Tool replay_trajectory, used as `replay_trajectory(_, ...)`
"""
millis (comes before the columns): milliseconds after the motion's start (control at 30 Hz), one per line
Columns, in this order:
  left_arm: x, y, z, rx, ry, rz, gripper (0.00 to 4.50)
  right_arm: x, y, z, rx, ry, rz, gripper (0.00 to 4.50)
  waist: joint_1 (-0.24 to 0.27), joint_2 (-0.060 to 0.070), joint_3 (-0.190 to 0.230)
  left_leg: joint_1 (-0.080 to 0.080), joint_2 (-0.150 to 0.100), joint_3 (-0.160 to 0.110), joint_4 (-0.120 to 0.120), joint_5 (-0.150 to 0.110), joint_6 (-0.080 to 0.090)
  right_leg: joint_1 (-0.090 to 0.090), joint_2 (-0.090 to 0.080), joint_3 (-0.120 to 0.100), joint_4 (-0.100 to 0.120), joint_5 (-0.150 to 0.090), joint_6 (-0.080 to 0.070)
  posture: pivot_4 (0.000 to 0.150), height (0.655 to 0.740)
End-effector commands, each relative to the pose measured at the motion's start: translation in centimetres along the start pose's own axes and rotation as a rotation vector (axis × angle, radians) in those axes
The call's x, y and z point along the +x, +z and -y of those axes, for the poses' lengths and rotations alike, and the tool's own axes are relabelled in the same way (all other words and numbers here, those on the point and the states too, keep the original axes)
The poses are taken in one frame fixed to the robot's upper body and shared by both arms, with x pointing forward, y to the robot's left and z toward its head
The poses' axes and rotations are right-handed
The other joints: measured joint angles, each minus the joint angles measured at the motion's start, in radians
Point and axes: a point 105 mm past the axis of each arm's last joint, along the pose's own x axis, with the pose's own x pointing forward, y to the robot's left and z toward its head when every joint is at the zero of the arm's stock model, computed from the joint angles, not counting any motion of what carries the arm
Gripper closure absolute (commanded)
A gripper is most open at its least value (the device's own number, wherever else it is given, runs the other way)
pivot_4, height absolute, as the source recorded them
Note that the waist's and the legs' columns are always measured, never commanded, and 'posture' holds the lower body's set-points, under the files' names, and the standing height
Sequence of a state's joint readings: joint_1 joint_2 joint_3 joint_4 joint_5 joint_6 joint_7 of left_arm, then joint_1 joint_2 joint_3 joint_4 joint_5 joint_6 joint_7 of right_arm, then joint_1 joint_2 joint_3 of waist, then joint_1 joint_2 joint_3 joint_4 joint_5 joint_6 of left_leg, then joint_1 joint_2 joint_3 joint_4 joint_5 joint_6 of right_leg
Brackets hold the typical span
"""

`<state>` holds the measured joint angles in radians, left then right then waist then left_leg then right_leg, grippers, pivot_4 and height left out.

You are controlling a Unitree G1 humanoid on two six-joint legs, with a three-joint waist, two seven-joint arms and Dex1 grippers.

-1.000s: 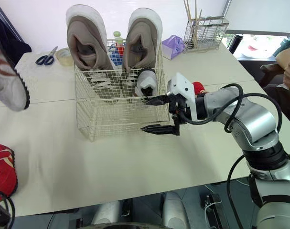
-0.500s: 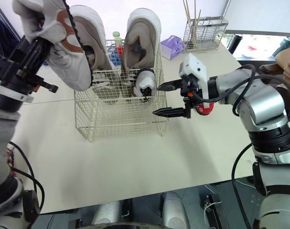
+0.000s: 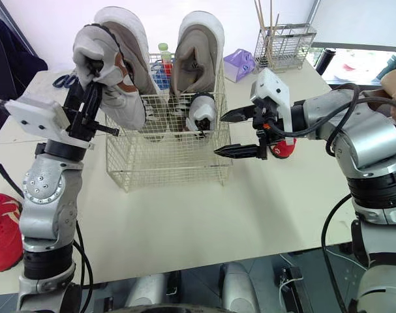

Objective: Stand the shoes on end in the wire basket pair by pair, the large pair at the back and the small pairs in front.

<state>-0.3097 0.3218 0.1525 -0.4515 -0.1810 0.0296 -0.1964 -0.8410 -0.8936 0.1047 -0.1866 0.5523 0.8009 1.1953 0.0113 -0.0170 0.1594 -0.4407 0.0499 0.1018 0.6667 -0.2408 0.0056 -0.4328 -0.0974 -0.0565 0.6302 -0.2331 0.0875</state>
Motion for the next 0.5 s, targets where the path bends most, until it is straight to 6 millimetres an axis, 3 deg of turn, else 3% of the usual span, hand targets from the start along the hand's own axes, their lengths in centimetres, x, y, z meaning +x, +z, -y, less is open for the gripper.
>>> replay_trajectory(33,0.0,-0.4,0.5,0.028,-0.017,0.024,4.02,-0.9,1.2,-0.2,-0.040,-0.028,0.022,0.00,0.002,0.000,0.000,0.000,0.000,0.000,0.000,0.000,0.000,0.000,0.000,0.000,0.000,0.000,0.000,0.150,0.7400)
replay_trajectory(500,-2.5,-5.9,2.2,0.088,-0.008,-0.073,4.02,-0.8,1.4,-0.6,-0.022,-0.038,0.040,0.00,0.003,0.001,0.000,0.000,0.001,0.000,0.001,0.000,0.000,0.000,-0.001,0.000,0.000,0.000,0.000,0.150,0.7400)
